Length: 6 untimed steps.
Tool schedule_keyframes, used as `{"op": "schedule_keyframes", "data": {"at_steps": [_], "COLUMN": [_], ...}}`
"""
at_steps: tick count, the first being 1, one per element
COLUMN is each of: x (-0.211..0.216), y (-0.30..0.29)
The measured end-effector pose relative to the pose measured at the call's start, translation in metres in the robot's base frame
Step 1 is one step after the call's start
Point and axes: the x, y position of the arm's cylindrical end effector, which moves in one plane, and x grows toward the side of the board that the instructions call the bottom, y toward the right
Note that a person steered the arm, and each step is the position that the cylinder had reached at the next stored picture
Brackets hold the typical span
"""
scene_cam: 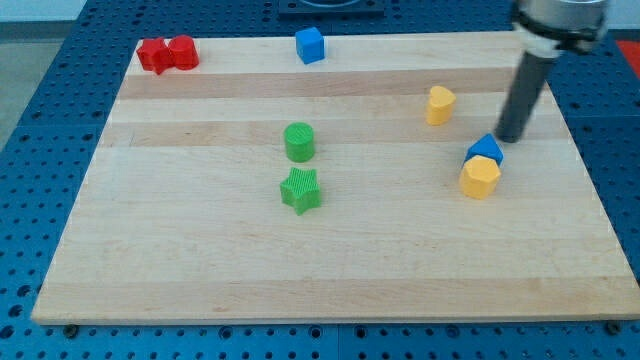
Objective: Move the blue triangle to the right side of the green circle
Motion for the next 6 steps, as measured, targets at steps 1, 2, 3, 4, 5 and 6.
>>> {"op": "schedule_keyframes", "data": {"at_steps": [1,2,3,4,5,6], "x": [0.024,0.048,0.048,0.039,0.031,0.045], "y": [0.007,-0.030,-0.090,-0.141,-0.164,-0.152]}}
